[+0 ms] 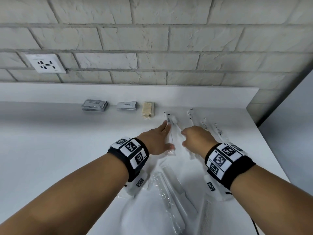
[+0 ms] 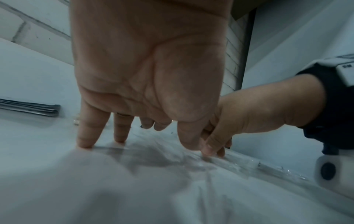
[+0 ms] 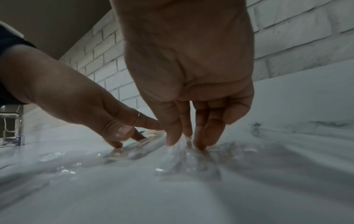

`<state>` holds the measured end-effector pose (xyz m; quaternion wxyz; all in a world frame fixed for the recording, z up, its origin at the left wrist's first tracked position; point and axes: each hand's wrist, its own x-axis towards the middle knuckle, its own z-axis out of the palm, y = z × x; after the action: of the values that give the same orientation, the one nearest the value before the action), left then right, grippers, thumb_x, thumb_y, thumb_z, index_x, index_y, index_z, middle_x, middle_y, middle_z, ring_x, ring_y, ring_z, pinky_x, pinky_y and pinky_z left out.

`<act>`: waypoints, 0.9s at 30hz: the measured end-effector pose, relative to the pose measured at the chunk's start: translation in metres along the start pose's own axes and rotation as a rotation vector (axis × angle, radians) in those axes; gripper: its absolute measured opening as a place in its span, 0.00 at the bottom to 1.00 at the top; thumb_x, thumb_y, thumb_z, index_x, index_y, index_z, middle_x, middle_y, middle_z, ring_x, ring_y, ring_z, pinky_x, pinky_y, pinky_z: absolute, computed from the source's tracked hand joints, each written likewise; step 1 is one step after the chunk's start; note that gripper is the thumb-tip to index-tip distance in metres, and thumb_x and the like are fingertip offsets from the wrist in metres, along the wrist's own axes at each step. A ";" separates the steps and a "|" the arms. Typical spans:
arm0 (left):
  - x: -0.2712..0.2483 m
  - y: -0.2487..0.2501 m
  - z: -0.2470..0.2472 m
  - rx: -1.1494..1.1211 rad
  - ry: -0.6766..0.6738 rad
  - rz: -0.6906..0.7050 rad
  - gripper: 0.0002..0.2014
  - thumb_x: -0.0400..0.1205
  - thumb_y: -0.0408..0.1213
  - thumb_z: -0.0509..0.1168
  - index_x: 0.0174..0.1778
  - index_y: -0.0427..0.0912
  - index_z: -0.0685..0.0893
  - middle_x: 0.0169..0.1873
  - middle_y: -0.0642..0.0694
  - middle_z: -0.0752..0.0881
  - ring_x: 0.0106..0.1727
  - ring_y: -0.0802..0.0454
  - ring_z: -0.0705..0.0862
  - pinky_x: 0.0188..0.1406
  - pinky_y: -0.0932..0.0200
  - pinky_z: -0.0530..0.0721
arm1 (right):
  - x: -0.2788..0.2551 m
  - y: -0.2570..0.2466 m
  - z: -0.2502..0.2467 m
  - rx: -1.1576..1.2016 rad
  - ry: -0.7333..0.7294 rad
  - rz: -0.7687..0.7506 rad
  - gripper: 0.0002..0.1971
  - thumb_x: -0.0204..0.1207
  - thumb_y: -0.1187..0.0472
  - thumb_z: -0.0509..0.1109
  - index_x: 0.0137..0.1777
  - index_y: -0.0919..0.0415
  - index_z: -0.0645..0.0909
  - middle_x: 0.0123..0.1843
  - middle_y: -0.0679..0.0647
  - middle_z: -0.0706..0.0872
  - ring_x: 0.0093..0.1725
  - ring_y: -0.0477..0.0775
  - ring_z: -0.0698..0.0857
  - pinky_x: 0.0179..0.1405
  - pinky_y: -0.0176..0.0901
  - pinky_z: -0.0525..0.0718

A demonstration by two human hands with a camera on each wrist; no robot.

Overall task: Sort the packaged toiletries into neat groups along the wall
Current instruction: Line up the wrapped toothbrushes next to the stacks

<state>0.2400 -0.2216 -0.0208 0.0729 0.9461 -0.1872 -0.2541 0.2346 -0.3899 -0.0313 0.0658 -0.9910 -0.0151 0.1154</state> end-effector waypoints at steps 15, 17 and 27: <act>0.021 -0.014 -0.025 0.138 -0.024 0.033 0.42 0.82 0.53 0.62 0.85 0.50 0.43 0.84 0.56 0.40 0.83 0.48 0.58 0.79 0.48 0.62 | 0.044 -0.028 -0.003 0.327 -0.040 0.088 0.16 0.77 0.54 0.70 0.57 0.65 0.84 0.51 0.60 0.90 0.48 0.62 0.90 0.52 0.47 0.87; 0.022 -0.015 -0.026 0.112 -0.001 0.047 0.40 0.83 0.52 0.60 0.85 0.49 0.43 0.84 0.56 0.40 0.84 0.50 0.57 0.79 0.50 0.63 | 0.037 -0.018 -0.011 0.407 0.006 0.105 0.15 0.78 0.55 0.69 0.58 0.65 0.82 0.52 0.60 0.89 0.48 0.62 0.89 0.53 0.51 0.87; 0.037 0.006 -0.010 0.152 0.024 0.100 0.40 0.81 0.62 0.57 0.85 0.53 0.47 0.85 0.50 0.43 0.85 0.50 0.51 0.80 0.44 0.61 | 0.002 0.022 -0.030 0.133 -0.116 0.282 0.12 0.73 0.64 0.71 0.54 0.65 0.78 0.52 0.59 0.87 0.48 0.59 0.85 0.43 0.41 0.79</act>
<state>0.2726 -0.2406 -0.0276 0.0159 0.9414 -0.2520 -0.2238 0.2441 -0.4151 -0.0059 0.1137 -0.9684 0.1279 0.1814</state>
